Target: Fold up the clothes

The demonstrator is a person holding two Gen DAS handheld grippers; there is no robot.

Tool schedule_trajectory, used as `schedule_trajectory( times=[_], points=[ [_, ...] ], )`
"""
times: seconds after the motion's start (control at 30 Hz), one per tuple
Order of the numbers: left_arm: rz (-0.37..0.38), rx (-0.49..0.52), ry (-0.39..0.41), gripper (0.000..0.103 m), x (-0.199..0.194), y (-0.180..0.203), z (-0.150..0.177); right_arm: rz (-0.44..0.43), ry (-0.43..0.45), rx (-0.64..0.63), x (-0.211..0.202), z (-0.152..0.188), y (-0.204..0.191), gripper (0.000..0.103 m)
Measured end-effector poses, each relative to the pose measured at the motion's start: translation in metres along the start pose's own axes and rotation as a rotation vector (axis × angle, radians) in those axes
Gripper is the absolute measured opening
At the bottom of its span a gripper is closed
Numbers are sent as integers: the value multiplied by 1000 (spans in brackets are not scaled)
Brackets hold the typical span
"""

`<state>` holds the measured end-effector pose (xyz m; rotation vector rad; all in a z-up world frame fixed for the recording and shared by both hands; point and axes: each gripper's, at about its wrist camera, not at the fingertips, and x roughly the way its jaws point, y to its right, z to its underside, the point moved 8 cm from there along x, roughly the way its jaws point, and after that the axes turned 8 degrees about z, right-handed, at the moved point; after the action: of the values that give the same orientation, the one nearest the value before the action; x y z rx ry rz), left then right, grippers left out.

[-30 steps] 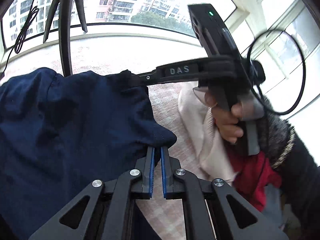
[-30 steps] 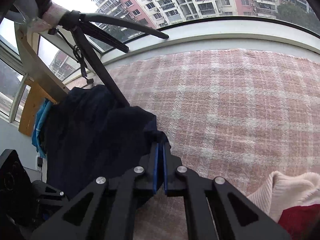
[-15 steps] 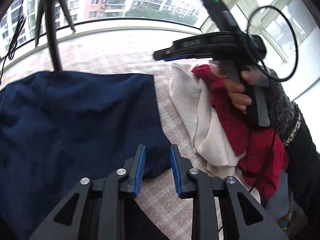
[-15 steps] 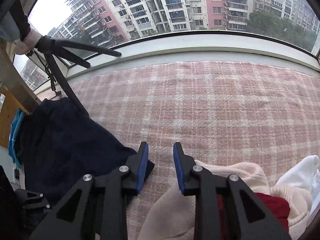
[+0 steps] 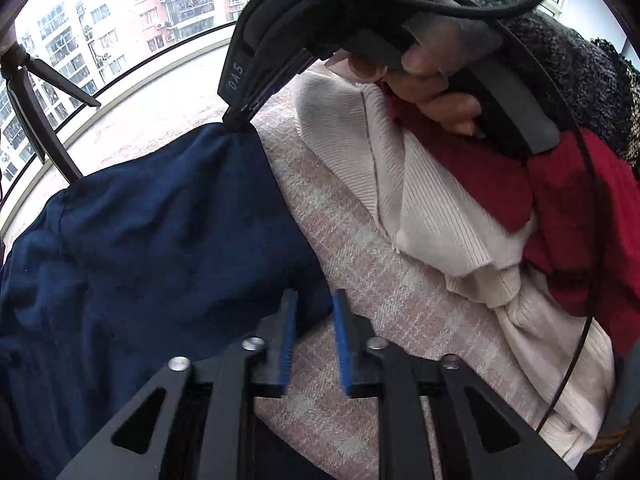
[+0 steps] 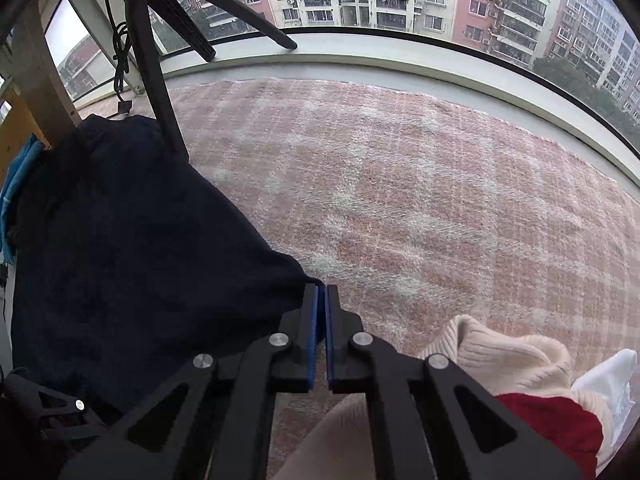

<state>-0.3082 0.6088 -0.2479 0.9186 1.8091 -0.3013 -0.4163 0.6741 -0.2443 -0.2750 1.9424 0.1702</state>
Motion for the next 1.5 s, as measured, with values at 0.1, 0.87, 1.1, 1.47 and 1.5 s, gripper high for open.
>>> schedule_trajectory(
  times=[0.1, 0.87, 1.1, 1.47, 1.5],
  points=[
    [118, -145, 85, 4, -16, -7, -16, 1, 90, 58, -18, -14, 10, 2],
    [324, -661, 405, 4, -104, -103, 48, -129, 334, 214, -98, -43, -52, 2],
    [307, -789, 447, 4, -107, -126, 88, -114, 399, 18, -113, -64, -143, 2],
    [245, -871, 357, 22, -99, -146, 134, -26, 248, -7, -79, -47, -145, 34],
    [242, -859, 357, 22, -102, -145, 134, -16, 219, 5, -72, -37, -136, 34]
  ],
)
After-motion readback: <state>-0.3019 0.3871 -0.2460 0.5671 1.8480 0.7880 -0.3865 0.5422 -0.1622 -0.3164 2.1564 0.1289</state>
